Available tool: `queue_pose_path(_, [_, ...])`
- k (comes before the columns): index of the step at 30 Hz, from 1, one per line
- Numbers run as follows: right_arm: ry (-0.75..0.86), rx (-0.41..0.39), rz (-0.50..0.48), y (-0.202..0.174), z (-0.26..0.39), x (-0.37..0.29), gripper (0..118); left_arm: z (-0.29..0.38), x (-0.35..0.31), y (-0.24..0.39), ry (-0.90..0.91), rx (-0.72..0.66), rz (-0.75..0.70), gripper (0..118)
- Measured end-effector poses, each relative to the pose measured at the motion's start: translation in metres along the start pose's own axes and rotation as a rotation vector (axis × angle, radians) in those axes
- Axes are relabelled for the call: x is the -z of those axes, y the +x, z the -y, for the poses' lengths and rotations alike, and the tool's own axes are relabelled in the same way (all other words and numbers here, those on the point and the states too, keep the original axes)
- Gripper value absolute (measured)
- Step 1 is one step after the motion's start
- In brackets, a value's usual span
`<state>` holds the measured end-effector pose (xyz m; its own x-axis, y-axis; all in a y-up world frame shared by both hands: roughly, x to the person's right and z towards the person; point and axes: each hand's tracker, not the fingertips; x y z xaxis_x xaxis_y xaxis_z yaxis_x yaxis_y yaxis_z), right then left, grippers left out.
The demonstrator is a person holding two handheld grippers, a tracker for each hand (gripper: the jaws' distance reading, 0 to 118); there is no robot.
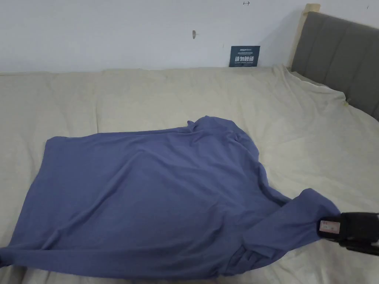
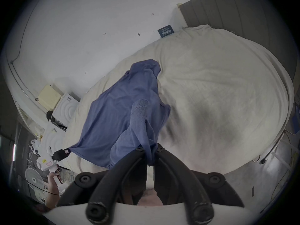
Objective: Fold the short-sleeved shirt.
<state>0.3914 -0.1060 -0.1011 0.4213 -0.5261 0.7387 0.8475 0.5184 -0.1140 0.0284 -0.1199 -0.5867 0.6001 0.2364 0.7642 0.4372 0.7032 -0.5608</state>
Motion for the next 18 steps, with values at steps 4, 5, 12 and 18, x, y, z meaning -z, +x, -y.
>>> queue_pose_path(4, [-0.063, 0.084, -0.017, -0.004, -0.052, 0.033, 6, -0.039, 0.035, -0.01, -0.05, -0.03, 0.001, 8])
queue_pose_path(5, [-0.083, 0.104, -0.021, -0.004, -0.068, 0.047, 5, -0.05, 0.048, -0.013, -0.063, -0.027, 0.007, 8])
queue_pose_path(12, [-0.196, 0.245, 0.099, 0.002, -0.145, 0.153, 5, -0.108, 0.136, -0.027, -0.163, -0.138, 0.014, 8])
queue_pose_path(18, [-0.178, 0.275, 0.169, 0.001, -0.151, 0.201, 40, -0.116, 0.174, -0.034, -0.172, -0.15, 0.016, 40])
